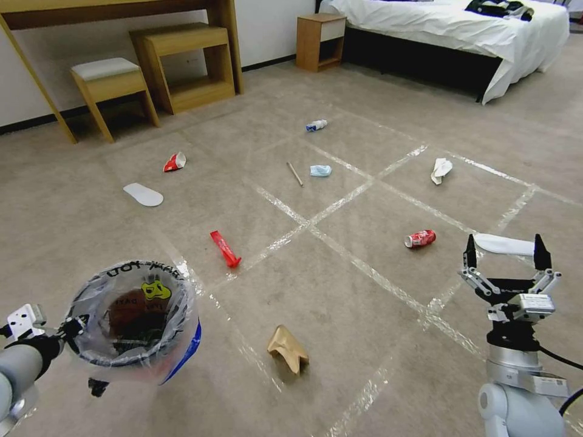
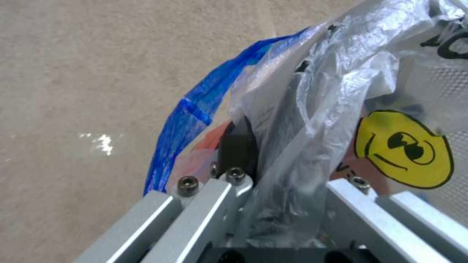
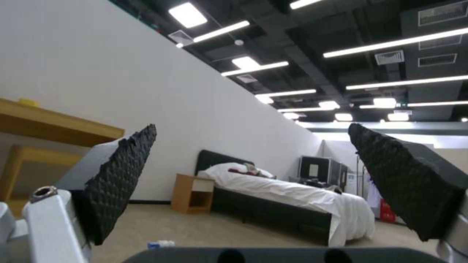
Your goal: Pick up the trash bin and place the garbage on the floor into it.
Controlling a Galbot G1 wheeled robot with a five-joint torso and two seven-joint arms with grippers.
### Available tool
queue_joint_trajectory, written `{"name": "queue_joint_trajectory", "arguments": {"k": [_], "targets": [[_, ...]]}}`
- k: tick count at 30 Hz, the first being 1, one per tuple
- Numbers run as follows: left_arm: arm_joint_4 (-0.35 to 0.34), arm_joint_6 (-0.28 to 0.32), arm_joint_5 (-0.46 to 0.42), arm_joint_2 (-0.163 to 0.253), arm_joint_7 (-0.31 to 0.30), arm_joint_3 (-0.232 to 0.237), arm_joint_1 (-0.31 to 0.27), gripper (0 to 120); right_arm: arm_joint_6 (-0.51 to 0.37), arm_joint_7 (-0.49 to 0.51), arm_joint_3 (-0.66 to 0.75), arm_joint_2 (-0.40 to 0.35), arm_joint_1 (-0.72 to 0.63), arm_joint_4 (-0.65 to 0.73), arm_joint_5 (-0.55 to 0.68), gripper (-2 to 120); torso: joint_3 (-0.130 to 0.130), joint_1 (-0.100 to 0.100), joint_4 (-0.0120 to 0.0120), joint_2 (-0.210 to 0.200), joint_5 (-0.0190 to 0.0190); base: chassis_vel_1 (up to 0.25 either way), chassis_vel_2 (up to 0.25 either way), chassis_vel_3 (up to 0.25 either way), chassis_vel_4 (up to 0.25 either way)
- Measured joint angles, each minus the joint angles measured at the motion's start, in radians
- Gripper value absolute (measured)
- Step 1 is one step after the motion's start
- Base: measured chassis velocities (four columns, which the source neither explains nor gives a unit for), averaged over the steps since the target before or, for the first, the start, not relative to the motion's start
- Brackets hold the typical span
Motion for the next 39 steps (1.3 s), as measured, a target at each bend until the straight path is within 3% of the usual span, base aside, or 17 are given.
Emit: {"name": "queue_joint_trajectory", "arguments": {"k": [14, 18, 25, 26, 28, 29, 32, 36, 39], "targets": [[-0.001, 0.000, -0.001, 0.000, 0.000, -0.005, 0.000, 0, 0.010, -0.007, -0.003, -0.025, 0.017, -0.012, -0.004, 100, 0.000, 0.000, -0.0001, 0.000, 0.0003, -0.058, 0.052, 0.054, -0.053], [0.002, 0.000, -0.001, 0.003, -0.001, -0.007, -0.001, 0, -0.033, 0.016, -0.022, -0.104, 0.043, 0.002, -0.002, 100, 0.000, 0.000, 0.0002, 0.000, 0.0003, 0.000, 0.000, 0.000, 0.000], [0.008, 0.000, -0.001, 0.001, -0.001, -0.006, -0.001, 0, -0.148, 0.061, -0.128, -0.309, 0.082, -0.014, 0.132, 100, 0.000, 0.000, 0.0000, 0.000, 0.0005, 0.000, 0.000, 0.000, 0.000], [0.008, 0.000, -0.001, 0.001, -0.001, -0.006, -0.001, 0, -0.148, 0.061, -0.128, -0.309, 0.082, -0.014, 0.132, 100, 0.000, 0.000, 0.0000, 0.000, 0.0005, 0.000, 0.000, 0.000, 0.000], [0.013, 0.000, 0.000, -0.004, 0.001, -0.004, -0.003, 0, -0.206, 0.059, -0.227, -0.444, 0.095, -0.016, 0.251, 100, 0.000, 0.000, 0.0000, 0.000, 0.0003, 0.000, 0.000, 0.000, 0.000], [0.013, 0.000, 0.000, -0.004, 0.001, -0.004, -0.003, 0, -0.206, 0.059, -0.227, -0.444, 0.095, -0.016, 0.251, 100, 0.000, 0.000, 0.0000, 0.000, 0.0003, 0.000, 0.000, 0.000, 0.000], [0.017, 0.000, 0.001, -0.007, 0.002, -0.001, -0.007, 0, -0.252, -0.014, -0.367, -0.578, 0.112, -0.021, 0.376, 100, 0.000, 0.000, 0.0002, 0.000, 0.0003, 0.000, 0.000, 0.000, 0.000], [0.023, 0.000, 0.001, -0.006, 0.006, -0.001, -0.010, 0, -0.267, -0.061, -0.458, -0.638, 0.119, -0.022, 0.422, 100, 0.000, 0.000, 0.0002, 0.000, 0.0001, 0.000, 0.000, 0.000, 0.000], [0.051, 0.000, 0.001, 0.011, 0.015, 0.026, -0.034, 0, -0.274, -0.091, -0.612, -0.695, 0.133, -0.036, 0.439, 100, 0.000, 0.000, 0.0002, 0.000, 0.0002, 0.000, 0.000, 0.000, 0.000]]}}
